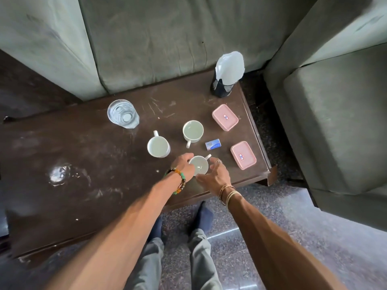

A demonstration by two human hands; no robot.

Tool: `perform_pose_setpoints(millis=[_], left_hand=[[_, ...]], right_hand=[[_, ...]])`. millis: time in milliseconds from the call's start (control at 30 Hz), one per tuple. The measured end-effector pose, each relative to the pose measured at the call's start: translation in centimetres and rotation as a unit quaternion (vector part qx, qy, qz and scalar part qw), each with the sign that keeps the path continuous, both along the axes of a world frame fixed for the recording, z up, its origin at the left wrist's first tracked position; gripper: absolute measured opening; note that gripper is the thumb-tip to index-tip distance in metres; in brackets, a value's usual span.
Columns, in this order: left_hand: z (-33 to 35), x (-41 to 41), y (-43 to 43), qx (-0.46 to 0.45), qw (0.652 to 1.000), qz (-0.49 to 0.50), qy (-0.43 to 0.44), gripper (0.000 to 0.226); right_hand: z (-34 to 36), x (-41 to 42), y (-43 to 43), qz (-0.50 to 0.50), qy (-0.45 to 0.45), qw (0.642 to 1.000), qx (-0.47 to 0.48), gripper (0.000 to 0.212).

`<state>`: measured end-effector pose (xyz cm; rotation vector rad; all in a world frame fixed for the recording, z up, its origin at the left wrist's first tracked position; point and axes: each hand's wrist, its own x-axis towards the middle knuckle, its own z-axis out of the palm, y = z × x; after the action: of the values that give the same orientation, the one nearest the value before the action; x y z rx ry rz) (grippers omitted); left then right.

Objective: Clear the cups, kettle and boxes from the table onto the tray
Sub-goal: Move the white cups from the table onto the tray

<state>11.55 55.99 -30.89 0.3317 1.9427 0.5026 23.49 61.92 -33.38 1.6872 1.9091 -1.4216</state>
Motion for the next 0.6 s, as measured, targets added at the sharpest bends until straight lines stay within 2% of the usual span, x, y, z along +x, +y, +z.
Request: perform_pose_setpoints(millis=[100, 333, 433, 600], left_hand=[[-0.9, -0.1, -0.4, 0.002, 0.999, 0.032, -0.018, 0.056], [0.5, -0.2, -1.2, 0.008, 0.996, 0.084, -0.041, 0.045], [5.4, -1.0, -1.9, 0.039, 0.984, 0.151, -0.082, 0.038], [17.1, -4.3, -2.9, 0.095, 0.954, 0.265, -0.107, 0.043]], right_hand=[[-0.6, -0.2, -0.5, 0.016, 0.002, 1.000, 0.009, 0.042], [1.9, -0.5, -1.1, 0.040, 0.040, 0.998, 0.024, 0.042], [6.4, -1.3, -0.8, 0.086, 0.062, 0.994, 0.038, 0.046], [16.3, -5.1, 0.5, 0.171, 0.102, 0.978, 0.057, 0.059]])
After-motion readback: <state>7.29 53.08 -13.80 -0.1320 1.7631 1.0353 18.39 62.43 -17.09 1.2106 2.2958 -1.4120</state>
